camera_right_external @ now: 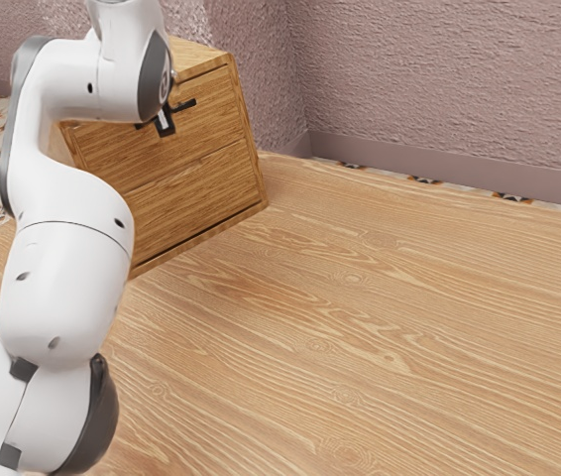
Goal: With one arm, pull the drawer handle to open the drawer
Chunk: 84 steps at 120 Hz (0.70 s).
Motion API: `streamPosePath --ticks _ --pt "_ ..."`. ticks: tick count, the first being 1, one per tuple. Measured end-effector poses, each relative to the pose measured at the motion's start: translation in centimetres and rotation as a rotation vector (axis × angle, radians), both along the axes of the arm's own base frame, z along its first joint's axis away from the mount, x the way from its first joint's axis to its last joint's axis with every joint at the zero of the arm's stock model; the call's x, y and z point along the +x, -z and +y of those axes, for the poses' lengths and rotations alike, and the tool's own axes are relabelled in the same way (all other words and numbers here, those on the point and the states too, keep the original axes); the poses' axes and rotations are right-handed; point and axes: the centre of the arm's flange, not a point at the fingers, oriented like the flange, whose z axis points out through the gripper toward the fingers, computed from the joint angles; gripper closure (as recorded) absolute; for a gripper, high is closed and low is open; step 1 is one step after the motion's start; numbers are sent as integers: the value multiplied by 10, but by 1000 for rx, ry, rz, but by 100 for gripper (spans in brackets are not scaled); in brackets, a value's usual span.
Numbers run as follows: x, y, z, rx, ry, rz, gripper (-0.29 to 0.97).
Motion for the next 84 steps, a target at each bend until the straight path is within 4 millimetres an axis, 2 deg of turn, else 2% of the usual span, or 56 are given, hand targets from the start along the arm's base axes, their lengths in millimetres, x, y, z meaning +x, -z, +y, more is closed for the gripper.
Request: streamPosePath --ticks 43,84 --pt "1 4 19 56 32 1 50" --pt "12 10 12 78 87 -7 52"
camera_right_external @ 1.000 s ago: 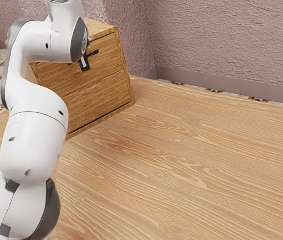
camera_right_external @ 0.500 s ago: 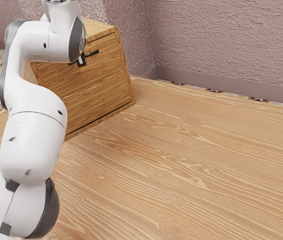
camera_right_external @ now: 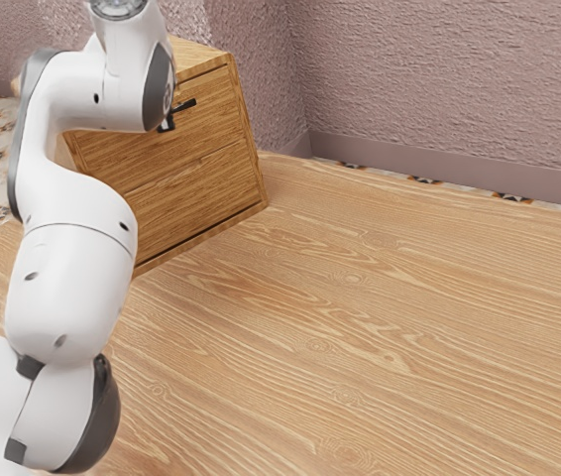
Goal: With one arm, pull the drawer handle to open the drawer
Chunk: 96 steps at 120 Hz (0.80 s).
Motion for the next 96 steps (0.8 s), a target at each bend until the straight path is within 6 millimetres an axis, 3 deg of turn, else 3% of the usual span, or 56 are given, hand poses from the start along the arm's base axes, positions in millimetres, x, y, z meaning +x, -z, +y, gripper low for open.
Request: streamPosePath --ticks 96 --pt "4 11 5 -22 29 -1 61"
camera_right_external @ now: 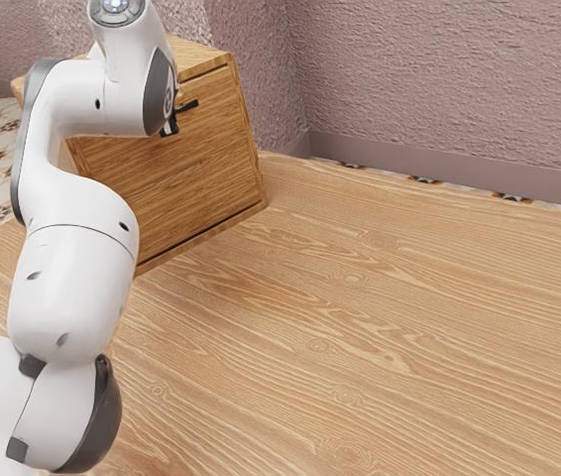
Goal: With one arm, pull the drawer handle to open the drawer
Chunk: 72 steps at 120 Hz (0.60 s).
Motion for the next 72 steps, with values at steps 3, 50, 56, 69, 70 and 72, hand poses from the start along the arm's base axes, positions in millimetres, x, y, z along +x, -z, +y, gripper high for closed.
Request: streamPosePath --ticks 3,50,56,69,70,72 --pt "0 0 0 0 0 1 61" --pt "4 -1 -14 -2 20 -3 62" --pt "5 -1 -17 -4 24 -5 62" --pt "5 0 -23 -16 28 -3 62" --pt "5 1 -23 -18 27 -2 62" --pt "4 2 -24 -21 26 -1 62"
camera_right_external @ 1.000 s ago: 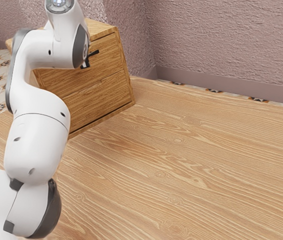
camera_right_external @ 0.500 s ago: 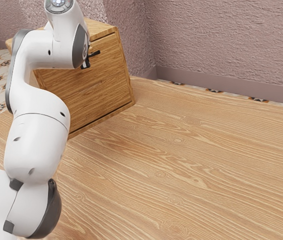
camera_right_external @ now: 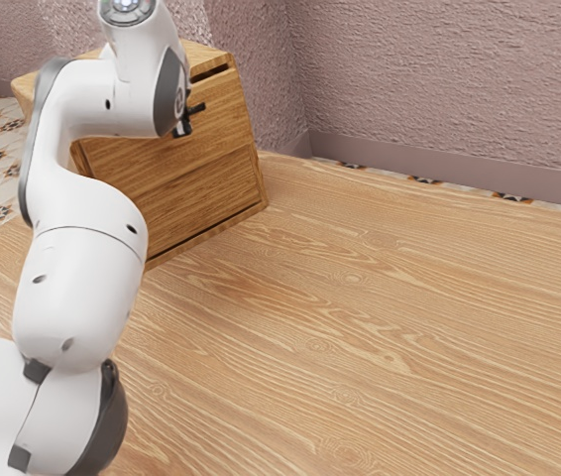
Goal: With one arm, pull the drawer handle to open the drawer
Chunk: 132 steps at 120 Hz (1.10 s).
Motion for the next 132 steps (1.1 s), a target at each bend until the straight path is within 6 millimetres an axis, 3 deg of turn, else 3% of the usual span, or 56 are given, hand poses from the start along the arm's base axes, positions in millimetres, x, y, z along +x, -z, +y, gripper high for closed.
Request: streamPosePath --ticks 25,84,132 --pt "-10 -8 0 6 -27 9 63" --pt "-16 -6 -9 -8 -39 29 62" --pt "-14 -7 -32 -6 -22 31 62"
